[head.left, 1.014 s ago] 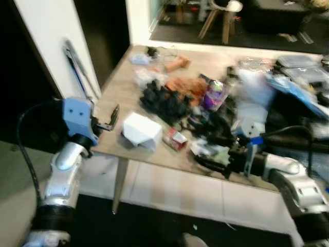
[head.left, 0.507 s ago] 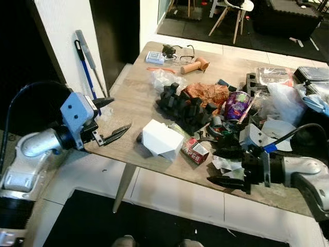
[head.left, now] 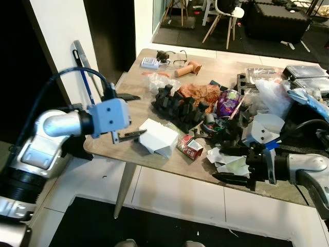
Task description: Picking trash to rubbish bin
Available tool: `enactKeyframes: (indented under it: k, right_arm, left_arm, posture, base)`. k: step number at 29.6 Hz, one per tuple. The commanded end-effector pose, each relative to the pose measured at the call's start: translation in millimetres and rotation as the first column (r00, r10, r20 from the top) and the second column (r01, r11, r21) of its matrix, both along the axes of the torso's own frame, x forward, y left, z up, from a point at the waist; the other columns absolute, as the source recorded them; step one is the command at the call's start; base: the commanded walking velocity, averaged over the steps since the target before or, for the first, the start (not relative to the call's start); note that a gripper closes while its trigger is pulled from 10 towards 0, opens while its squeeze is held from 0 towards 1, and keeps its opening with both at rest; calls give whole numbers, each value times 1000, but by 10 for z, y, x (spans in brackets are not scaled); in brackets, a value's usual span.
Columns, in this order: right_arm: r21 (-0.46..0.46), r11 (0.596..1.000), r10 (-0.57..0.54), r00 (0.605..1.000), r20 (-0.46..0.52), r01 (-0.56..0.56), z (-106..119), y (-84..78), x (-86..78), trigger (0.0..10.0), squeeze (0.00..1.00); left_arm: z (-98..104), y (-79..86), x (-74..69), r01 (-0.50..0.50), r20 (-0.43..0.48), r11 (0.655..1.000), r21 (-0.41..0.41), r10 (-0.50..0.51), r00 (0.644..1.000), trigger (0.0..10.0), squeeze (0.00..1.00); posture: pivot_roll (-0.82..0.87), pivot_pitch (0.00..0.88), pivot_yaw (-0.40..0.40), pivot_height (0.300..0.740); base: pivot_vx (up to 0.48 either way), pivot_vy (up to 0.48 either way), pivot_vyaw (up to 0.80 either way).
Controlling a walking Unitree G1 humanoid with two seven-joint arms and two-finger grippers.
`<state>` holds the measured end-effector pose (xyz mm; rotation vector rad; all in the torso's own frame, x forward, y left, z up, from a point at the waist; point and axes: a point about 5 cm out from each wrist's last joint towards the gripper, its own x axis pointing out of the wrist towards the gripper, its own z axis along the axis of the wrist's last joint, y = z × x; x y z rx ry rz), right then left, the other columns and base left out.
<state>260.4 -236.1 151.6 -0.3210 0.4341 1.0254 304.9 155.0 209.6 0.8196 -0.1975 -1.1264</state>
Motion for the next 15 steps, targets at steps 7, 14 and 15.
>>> enactKeyframes:
  k: [7, 14, 15]
  right_arm:
    - [3, 1000, 6, 1000, 4, -6, 32, 4, -3, 10000, 0]
    - [-7, 999, 36, 999, -5, -36, 74, -2, -32, 10000, 0]
    - [-7, 999, 36, 999, -5, -36, 74, -2, -32, 10000, 0]
  left_arm:
    - [-68, -44, 64, 60, -18, 988, 145, -58, 998, 10000, 0]
    - [-127, -6, 103, 64, -67, 964, 260, -49, 997, 10000, 0]
    - [-127, -6, 103, 64, -67, 964, 260, -49, 997, 10000, 0]
  posture:
    - [-77, 0, 2, 740]
    - [-78, 0, 4, 740]
    - [-78, 0, 4, 740]
  base:
    - [0, 0, -537]
    - [0, 0, 0]
    - [0, 0, 0]
